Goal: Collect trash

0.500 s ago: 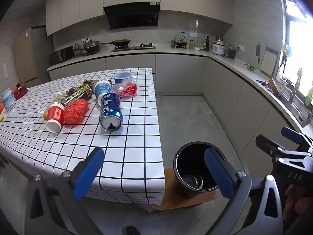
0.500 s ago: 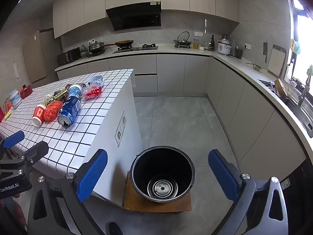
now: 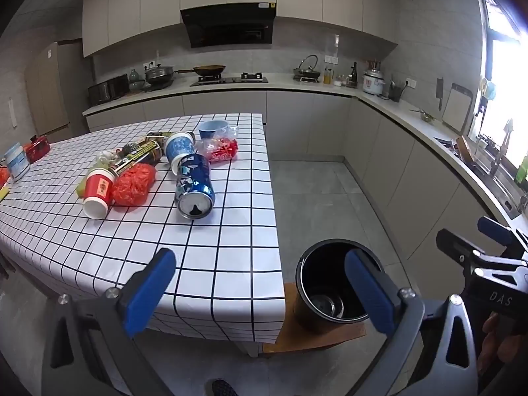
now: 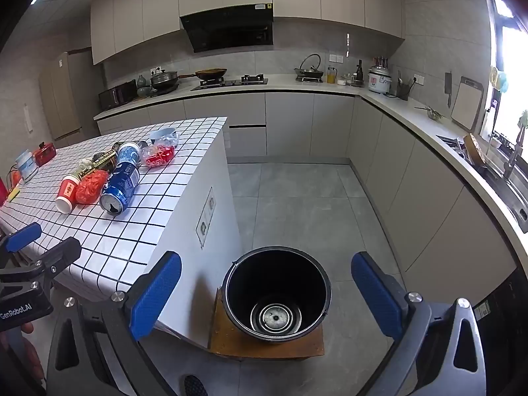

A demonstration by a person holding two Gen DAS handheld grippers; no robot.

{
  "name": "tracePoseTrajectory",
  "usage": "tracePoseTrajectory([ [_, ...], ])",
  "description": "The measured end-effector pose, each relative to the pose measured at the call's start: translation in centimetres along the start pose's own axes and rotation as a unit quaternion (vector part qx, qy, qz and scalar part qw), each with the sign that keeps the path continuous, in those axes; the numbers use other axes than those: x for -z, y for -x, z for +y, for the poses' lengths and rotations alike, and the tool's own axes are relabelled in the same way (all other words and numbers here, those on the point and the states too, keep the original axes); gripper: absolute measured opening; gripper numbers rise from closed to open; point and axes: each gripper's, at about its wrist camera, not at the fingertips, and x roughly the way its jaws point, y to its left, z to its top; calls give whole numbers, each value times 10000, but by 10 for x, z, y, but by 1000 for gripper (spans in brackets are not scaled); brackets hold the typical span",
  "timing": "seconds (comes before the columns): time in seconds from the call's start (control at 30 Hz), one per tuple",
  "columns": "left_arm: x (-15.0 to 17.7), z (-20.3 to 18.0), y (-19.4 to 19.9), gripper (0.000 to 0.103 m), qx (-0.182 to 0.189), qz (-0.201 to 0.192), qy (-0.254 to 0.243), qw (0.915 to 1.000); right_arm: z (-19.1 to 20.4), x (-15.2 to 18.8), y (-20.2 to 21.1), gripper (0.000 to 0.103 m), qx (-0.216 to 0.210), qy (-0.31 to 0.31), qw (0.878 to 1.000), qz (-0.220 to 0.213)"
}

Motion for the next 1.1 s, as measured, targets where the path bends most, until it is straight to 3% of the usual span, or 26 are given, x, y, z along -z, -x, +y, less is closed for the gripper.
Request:
tracePoseTrajectory([
  [1.1,0,0,2,103,11,-20,27,10000,2,1,7,103,50,-29,10000,-32],
])
